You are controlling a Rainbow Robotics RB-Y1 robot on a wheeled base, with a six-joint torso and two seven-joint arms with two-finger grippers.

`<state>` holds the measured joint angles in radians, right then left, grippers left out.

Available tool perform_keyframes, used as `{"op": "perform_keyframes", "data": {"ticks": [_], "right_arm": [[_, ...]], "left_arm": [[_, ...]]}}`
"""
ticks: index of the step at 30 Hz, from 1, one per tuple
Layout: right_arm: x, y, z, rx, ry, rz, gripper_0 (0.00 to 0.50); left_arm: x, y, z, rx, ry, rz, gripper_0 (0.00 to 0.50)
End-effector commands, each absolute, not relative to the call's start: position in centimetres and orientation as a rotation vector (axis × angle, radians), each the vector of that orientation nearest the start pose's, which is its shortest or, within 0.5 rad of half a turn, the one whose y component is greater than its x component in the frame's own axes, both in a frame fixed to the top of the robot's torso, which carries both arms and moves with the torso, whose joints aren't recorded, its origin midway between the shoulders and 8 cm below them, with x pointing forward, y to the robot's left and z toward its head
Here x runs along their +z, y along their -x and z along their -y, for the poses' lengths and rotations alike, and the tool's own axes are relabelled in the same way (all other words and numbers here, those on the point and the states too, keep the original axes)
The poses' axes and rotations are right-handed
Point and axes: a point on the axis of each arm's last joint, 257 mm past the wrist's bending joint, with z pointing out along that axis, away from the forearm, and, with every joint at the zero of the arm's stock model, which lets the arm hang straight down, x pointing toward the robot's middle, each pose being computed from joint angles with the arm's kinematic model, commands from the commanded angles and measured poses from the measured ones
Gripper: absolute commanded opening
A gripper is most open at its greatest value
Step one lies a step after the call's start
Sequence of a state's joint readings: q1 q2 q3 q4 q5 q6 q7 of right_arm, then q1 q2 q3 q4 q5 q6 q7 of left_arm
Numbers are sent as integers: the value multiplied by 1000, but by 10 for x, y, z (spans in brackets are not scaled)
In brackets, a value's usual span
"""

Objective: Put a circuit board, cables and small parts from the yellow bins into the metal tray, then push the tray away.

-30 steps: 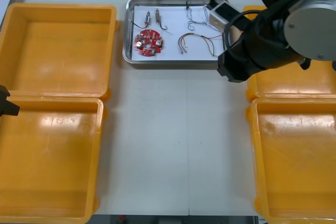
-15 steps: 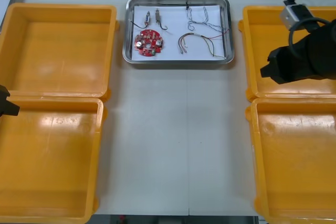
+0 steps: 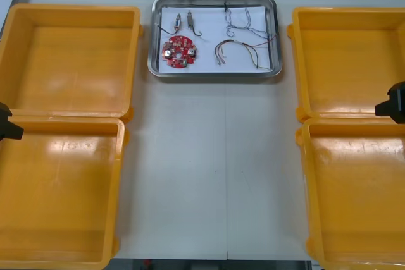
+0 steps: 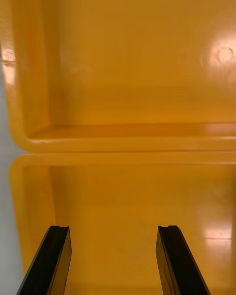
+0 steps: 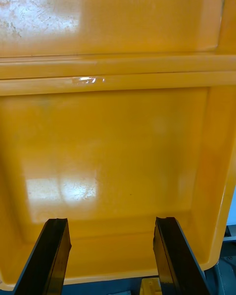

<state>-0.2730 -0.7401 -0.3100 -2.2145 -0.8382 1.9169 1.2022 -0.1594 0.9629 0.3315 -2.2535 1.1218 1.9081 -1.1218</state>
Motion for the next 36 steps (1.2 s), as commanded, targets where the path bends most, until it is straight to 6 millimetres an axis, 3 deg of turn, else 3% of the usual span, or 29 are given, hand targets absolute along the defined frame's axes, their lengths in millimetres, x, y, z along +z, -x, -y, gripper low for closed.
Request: {"op": "perform_keyframes", "data": {"ticks": [1, 6, 36], "right_arm": [[-126, -382, 379, -36, -85, -2578, 500], [-139, -372, 386, -49, -106, -2611, 500], [-146, -366, 386, -39, -113, -2630, 500]], "left_arm": [[-118, -350, -367, 3, -16, -2682, 500], [-118, -350, -367, 3, -16, -2682, 500], [-118, -350, -367, 3, -16, -2682, 500]]}}
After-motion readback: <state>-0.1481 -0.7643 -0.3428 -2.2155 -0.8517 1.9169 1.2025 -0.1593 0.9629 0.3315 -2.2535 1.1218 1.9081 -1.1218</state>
